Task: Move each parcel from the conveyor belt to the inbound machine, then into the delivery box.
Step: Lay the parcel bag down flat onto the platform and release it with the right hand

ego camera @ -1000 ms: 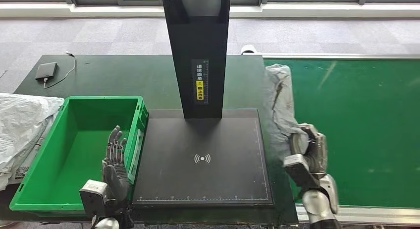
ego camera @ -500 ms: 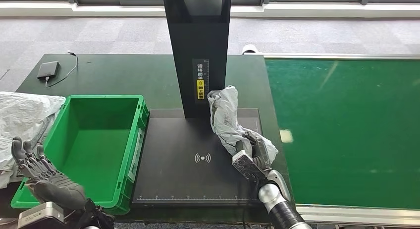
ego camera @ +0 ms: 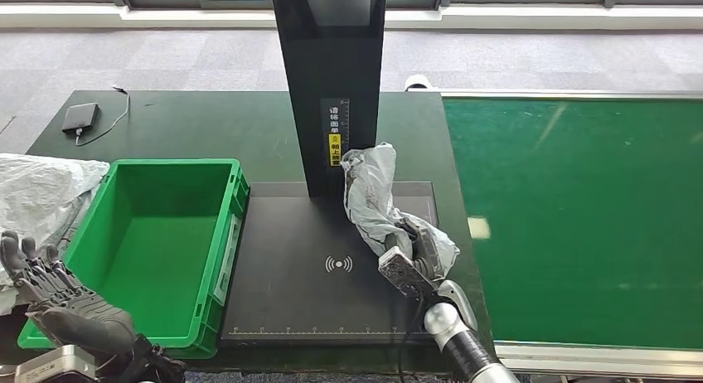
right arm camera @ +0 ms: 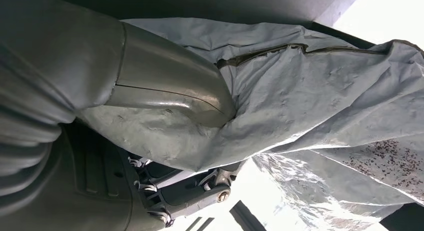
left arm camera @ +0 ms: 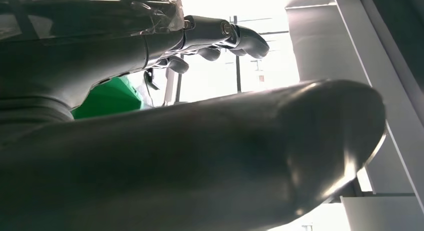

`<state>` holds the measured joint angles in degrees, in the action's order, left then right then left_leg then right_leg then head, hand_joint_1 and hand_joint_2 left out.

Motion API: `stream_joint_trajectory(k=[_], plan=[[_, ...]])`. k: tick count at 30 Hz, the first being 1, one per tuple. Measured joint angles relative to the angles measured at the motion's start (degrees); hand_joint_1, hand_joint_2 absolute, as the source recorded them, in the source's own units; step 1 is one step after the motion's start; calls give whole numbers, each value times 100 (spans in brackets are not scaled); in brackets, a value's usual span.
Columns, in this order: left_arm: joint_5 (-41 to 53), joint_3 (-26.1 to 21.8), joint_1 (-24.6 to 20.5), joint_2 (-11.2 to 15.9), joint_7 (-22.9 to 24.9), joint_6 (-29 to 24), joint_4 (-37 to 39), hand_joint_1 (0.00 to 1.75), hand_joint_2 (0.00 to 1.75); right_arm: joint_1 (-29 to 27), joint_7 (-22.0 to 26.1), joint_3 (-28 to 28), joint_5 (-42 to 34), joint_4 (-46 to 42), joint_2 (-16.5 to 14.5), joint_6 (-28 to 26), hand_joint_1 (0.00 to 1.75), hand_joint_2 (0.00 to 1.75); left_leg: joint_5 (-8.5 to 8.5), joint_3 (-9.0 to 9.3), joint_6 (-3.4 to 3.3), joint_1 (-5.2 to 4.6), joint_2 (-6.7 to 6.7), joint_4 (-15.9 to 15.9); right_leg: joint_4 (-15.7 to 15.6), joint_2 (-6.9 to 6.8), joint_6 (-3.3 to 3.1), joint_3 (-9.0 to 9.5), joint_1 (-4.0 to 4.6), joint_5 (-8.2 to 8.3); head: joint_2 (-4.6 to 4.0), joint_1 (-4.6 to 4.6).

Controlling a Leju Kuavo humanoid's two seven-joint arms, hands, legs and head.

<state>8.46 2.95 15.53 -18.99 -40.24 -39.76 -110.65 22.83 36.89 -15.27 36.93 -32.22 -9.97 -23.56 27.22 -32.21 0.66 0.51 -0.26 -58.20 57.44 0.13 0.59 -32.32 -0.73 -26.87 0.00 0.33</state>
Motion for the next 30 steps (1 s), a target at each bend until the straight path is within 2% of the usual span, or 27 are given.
stream_joint_trajectory(k=[10,21,26,27,30], plan=[[24,71,-31,1,0,1,209,0,0,-129,146,-241,191,-19,-184,84,175,175,1,-6,1,0,1,0,0,2,-1,-8,1,-1,0,0],[-44,266,-105,31,1,0,638,0,0,-1049,42,-852,498,-1066,-307,190,175,175,2,-9,2,1,4,1,-1,6,-2,-14,1,-4,-2,-1],[-61,295,-124,34,0,0,767,0,0,-1414,-201,-1026,622,-1573,-310,258,175,175,2,-9,2,1,5,1,-1,6,-2,-15,1,-4,0,-1],[-61,296,-126,34,0,0,786,0,0,-1488,-265,-1070,647,-1701,-310,292,165,175,2,-10,2,1,6,1,-1,6,-2,-15,1,-4,-1,-1],[-58,297,-130,34,0,0,820,0,0,-1659,-473,-1170,745,-2012,-308,354,34,175,2,-10,2,1,7,1,-1,8,-2,-16,1,-4,-1,-1]])
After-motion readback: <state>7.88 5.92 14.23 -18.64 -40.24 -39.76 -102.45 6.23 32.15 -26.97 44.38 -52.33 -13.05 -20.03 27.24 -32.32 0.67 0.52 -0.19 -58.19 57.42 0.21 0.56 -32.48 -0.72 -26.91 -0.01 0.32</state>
